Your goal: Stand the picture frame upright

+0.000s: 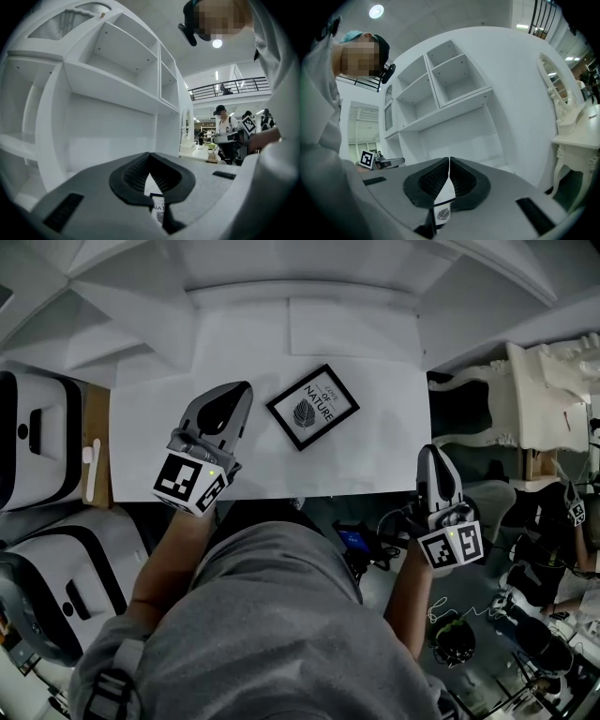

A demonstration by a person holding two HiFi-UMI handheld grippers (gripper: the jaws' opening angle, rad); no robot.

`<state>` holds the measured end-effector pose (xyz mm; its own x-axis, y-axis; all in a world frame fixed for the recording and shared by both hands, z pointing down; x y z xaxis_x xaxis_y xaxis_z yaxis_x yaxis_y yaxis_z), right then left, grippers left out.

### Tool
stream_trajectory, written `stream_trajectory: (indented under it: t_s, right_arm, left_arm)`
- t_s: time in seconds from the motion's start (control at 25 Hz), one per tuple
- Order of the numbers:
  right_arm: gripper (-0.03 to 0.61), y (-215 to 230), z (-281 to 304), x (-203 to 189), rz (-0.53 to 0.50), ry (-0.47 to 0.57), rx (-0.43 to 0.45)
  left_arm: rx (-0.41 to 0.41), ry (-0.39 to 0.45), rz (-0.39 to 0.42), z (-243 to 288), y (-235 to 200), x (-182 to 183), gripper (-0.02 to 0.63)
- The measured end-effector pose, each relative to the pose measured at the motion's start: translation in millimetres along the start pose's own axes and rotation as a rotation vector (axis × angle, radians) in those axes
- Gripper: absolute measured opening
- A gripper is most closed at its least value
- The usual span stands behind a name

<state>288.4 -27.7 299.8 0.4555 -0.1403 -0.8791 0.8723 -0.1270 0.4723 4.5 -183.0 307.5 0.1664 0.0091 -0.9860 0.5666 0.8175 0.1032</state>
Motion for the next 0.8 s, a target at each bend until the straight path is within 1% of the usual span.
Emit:
stream_trajectory:
  t_s: [0.16, 0.32, 0.48, 0.68, 0.8]
  right_arm:
    - [0.028, -1, 21, 0, 0.014, -0.008, -0.005]
    - [0.028, -5, 42, -10, -0.006, -0.067, 0.002]
    - [0.028, -5, 56, -15, -0.007, -0.092, -0.002]
    - [0.028, 2, 76, -24, 0.011, -0.149, 0.033]
    - [0.028, 12, 88, -30, 0.036, -0.193, 0.065]
  left_arm:
    - [-0.019, -0.003, 0.004, 9, -14, -1, 0.006]
    - [-0.014, -0.017, -0.002, 15, -30, -13, 0.006]
    - [-0.012, -0.022, -0.003, 20, -41, -19, 0.006]
    - [-0.012, -0.04, -0.009, 27, -44, -24, 0.006]
    - [0.004, -0.053, -0.011, 33, -43, -27, 0.006]
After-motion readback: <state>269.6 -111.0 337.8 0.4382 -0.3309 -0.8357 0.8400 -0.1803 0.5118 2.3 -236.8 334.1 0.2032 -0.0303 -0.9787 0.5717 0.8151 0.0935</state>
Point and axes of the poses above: the fingertips, and each gripper's own axes: z forward along the fingers, y to its right, x out of its top, the point moved 3 cm from there along -z, backward along the fingers, and after that the axes turned 9 degrees about z, right-handed, at the moved point
